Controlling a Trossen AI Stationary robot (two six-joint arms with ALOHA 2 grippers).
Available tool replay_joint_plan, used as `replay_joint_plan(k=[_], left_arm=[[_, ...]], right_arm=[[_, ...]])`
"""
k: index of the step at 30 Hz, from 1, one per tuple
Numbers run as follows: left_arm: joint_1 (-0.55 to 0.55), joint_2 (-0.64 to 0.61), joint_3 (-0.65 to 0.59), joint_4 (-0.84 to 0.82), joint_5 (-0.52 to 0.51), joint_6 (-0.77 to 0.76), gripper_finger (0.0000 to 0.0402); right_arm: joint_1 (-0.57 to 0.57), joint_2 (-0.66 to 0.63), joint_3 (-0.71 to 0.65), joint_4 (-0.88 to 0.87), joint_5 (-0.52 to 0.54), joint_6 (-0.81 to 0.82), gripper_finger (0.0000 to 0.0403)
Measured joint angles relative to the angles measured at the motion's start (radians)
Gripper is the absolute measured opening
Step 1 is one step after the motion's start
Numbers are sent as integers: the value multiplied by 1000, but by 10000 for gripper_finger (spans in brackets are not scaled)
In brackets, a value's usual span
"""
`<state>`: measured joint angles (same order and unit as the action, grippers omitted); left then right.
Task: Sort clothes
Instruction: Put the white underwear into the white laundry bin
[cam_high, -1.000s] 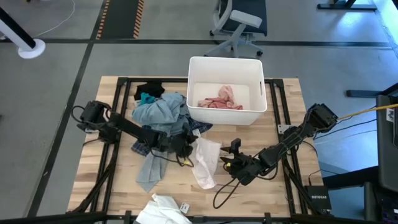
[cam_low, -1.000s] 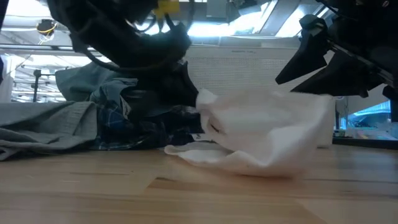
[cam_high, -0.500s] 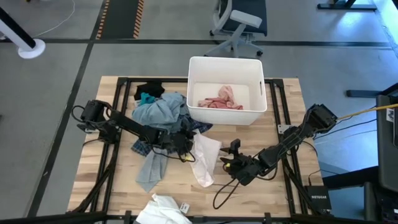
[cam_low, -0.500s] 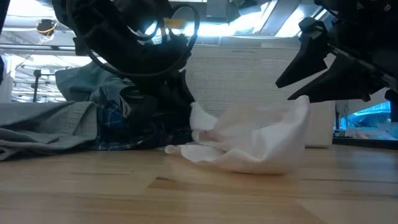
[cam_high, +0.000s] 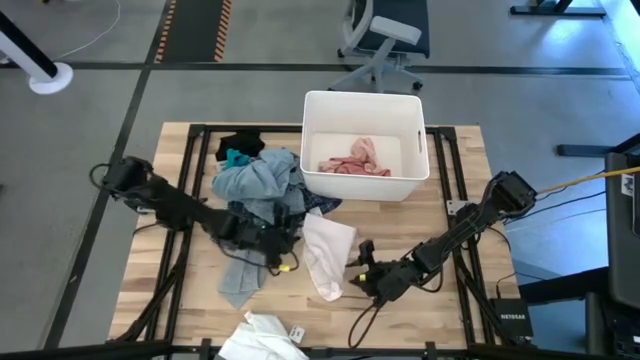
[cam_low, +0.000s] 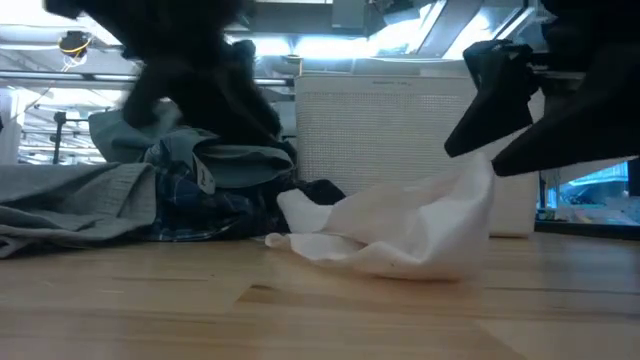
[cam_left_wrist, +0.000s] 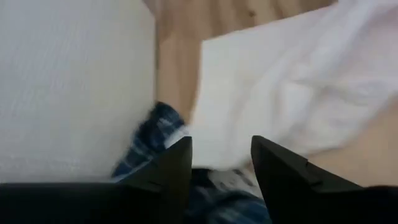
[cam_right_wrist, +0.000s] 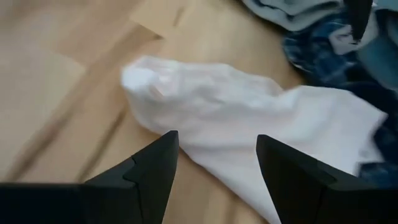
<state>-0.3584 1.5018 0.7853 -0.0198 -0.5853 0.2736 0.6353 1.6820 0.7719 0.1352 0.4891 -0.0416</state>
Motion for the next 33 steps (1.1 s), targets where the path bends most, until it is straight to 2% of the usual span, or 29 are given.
replay_joint_plan(k=[5, 8, 11, 14, 20, 25, 30, 33], left_arm=[[-46, -26, 0, -105, 44, -213, 162], [-77, -22, -13, -94, 87, -286, 162], [-103, -21, -37, -88, 91, -349, 162], [-127, -20, -67, -11, 88, -379, 162], [-148, -20, -120, 120, 89, -383, 162], [-145, -19, -134, 137, 89, -379, 162], [-137, -7, -134, 165, 88, -379, 162], [-136, 14, -134, 203, 88, -372, 162]], right_arm=[[-4, 90, 0, 181, -20, 6, 237], [-17, 142, 1, 307, -29, -20, 237], [-43, 201, 28, 328, -26, -41, 237], [-78, 258, 83, 335, -21, -72, 237], [-133, 336, 174, 319, -126, -173, 237], [-132, 345, 203, 222, -166, -176, 237], [-99, 262, 225, 131, -188, -224, 237], [-69, 177, 237, 5, -112, -259, 237]])
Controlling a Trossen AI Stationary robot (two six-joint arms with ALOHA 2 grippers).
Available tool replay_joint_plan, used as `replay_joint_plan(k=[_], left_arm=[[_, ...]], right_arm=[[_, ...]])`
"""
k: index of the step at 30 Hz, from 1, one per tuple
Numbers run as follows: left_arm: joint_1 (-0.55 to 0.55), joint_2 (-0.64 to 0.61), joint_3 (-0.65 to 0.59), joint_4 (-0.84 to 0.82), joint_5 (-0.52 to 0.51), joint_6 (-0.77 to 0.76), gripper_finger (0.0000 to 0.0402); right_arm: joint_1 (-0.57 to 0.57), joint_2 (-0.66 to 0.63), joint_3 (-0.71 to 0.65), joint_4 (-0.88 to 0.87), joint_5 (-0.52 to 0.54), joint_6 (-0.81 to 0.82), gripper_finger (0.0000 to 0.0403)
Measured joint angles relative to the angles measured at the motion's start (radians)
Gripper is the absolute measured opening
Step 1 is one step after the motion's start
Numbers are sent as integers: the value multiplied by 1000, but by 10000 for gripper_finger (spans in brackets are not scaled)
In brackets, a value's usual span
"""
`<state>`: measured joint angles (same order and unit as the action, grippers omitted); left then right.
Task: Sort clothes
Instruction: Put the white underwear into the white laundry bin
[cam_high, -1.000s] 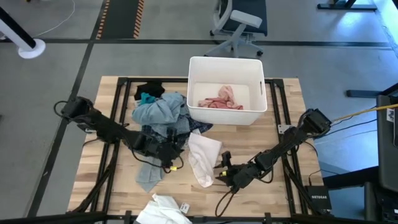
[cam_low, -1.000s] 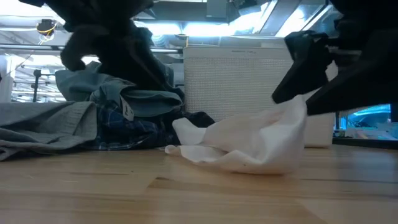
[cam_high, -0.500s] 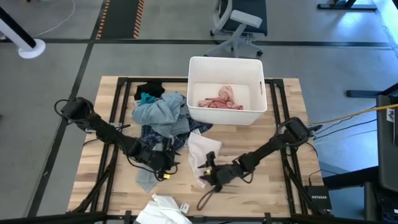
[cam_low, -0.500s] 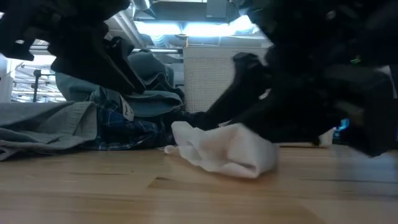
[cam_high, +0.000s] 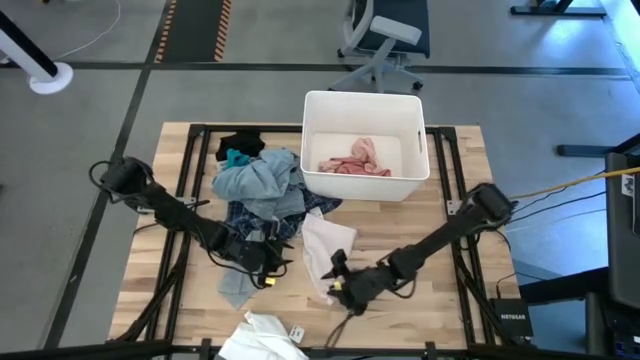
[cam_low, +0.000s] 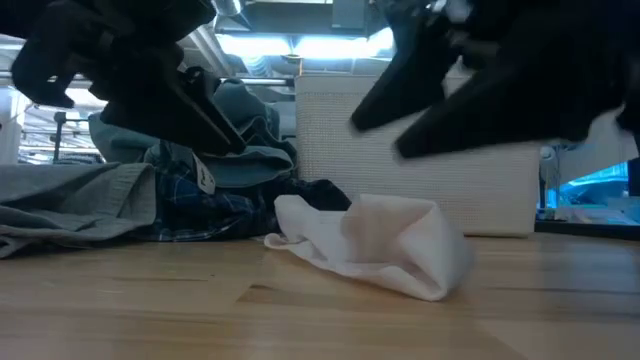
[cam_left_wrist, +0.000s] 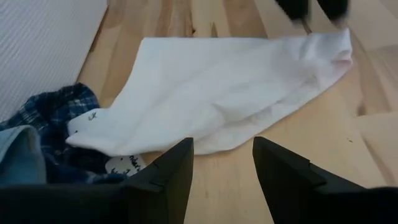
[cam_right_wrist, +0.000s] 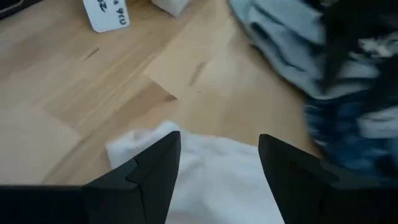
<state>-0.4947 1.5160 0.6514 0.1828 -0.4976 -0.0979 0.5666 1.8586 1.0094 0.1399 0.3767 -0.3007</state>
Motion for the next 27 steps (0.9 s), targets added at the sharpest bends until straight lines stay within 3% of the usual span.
replay_joint_plan(k=[7, 10, 13, 19, 27], left_arm=[[-3, 39, 0, 0, 0, -32, 162], [-3, 47, 0, 2, 1, -28, 162], [-1, 48, 0, 2, 0, -20, 162], [0, 48, 0, 13, -1, -6, 162], [1, 49, 0, 9, -2, 1, 162]], right_arm=[[73, -148, -5, -400, 220, 21, 237], [84, -124, -46, -493, 220, 47, 237], [81, -77, -90, -480, 180, 28, 237], [82, 13, -97, -376, 339, -117, 237], [38, 95, -92, -183, 419, -343, 236]])
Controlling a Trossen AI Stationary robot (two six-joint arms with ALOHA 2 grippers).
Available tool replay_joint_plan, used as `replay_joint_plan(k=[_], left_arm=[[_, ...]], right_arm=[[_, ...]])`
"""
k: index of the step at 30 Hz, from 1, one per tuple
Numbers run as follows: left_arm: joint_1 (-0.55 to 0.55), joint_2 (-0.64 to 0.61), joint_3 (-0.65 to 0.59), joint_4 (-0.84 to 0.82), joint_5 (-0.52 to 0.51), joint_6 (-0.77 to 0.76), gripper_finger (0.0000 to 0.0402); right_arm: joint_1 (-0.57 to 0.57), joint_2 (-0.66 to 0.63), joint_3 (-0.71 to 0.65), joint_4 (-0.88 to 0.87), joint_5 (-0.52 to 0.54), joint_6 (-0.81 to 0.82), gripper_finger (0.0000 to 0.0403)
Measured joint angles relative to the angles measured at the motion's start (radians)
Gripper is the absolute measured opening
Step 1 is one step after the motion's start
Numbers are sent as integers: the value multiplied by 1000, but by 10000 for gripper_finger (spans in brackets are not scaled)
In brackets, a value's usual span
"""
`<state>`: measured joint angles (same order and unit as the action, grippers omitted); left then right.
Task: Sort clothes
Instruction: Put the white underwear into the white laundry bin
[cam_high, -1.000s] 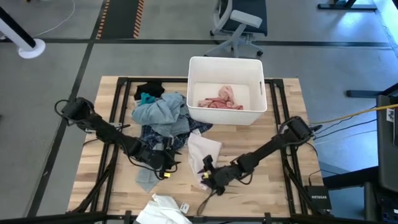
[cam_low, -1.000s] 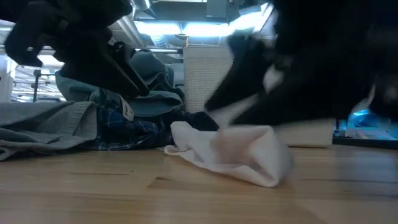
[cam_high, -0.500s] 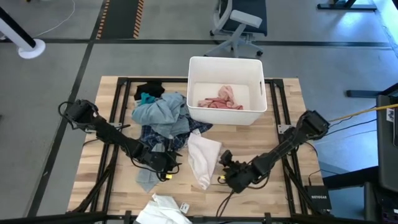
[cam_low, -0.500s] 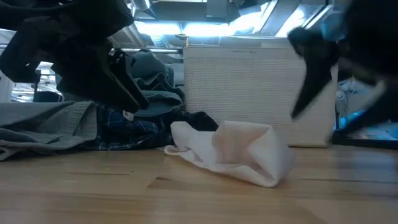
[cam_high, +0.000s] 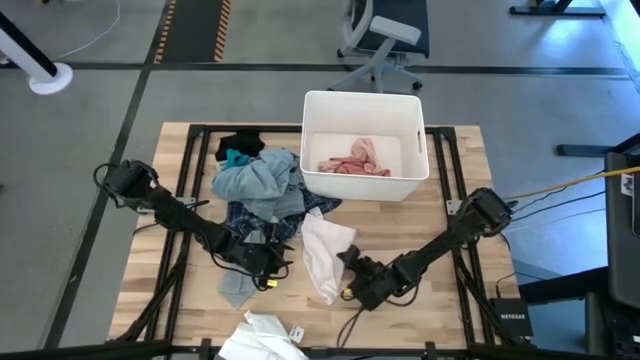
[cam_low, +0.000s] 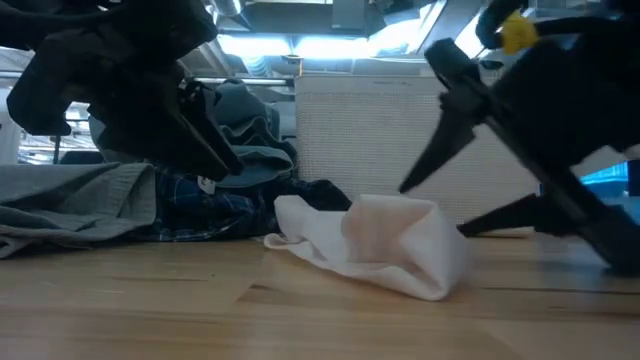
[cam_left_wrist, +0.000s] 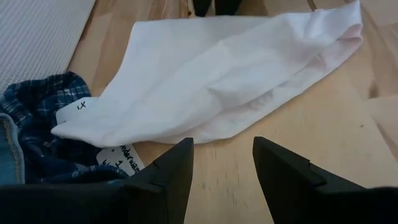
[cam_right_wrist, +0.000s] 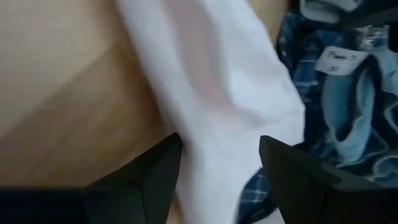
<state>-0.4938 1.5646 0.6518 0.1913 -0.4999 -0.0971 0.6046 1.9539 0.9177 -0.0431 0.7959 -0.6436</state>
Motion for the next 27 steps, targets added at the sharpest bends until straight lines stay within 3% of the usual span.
replay_joint_plan(k=[6, 12, 18, 27], left_arm=[[5, 0, 0, -2, -1, 0, 162], [5, 0, 0, -1, -2, -5, 162], [3, 0, 0, -4, -2, -8, 162], [4, 0, 0, -7, -2, -8, 162]], right_arm=[[-74, 4, -2, 113, -77, -104, 236], [-144, 2, 3, 83, -258, -95, 236], [-104, -41, 59, -108, -208, -93, 236], [-26, -105, 109, -341, -240, 13, 236]])
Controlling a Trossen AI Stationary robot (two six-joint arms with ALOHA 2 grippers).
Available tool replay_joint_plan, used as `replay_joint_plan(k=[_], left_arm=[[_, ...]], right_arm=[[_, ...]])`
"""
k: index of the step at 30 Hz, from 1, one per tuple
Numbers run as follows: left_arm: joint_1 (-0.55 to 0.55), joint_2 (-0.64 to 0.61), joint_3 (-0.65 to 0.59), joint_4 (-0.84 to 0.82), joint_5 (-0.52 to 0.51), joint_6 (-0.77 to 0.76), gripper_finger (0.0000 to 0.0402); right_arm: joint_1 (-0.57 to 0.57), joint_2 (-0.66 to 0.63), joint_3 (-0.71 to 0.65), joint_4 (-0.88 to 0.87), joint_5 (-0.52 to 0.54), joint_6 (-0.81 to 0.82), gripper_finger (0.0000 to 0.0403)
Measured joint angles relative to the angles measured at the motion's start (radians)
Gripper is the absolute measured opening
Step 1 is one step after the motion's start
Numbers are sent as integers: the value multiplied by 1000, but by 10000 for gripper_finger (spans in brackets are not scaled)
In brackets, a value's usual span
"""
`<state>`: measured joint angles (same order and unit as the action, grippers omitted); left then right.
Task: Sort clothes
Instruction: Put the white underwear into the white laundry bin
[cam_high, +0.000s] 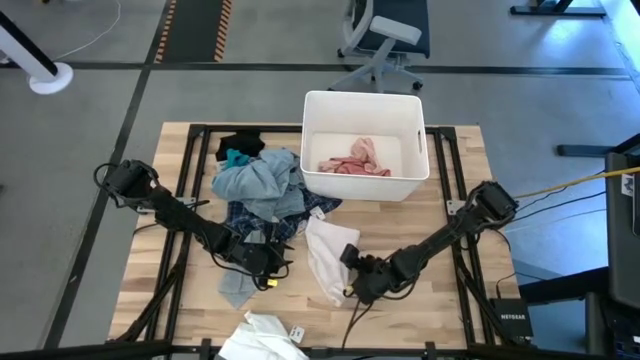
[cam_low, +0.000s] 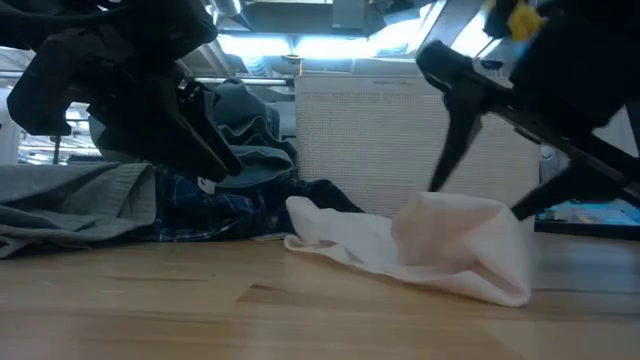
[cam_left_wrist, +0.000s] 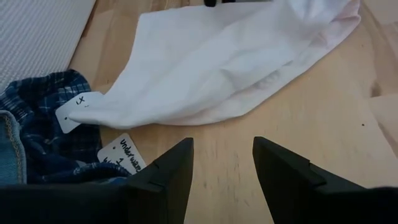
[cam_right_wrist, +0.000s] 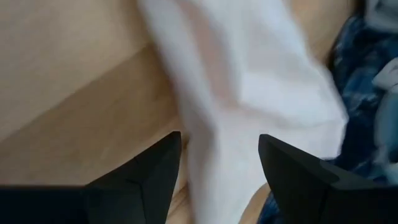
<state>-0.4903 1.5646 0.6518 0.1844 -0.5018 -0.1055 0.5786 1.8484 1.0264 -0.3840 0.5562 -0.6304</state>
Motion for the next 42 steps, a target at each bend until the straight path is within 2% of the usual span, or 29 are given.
replay_joint_plan(k=[4, 12, 22, 26, 29, 32, 33, 38, 42], left_arm=[[0, 0, 0, 0, 0, 0, 162], [0, 0, 0, 2, 0, -4, 162], [0, 0, 0, 5, 0, -1, 162], [0, 0, 0, 0, 0, 3, 162], [0, 0, 0, 0, 0, 13, 162], [0, 0, 0, -2, 0, 13, 162], [0, 0, 0, -1, 0, 9, 162], [-1, 0, 0, -1, 0, 2, 162], [-1, 0, 0, 0, 0, 3, 162]], right_arm=[[11, 8, -4, -52, -5, 54, 237], [-18, 57, -51, 116, 38, -33, 237], [-122, 63, -52, 217, -106, -106, 232], [-143, 63, -51, 219, -158, -100, 186], [-150, 66, -52, 220, -167, -98, 119], [-155, 67, -53, 226, -163, -77, 34], [-155, 65, -53, 228, -153, -61, 19], [-136, 27, -49, 178, -127, 21, 21], [-121, -61, -29, 144, -118, 25, 9]])
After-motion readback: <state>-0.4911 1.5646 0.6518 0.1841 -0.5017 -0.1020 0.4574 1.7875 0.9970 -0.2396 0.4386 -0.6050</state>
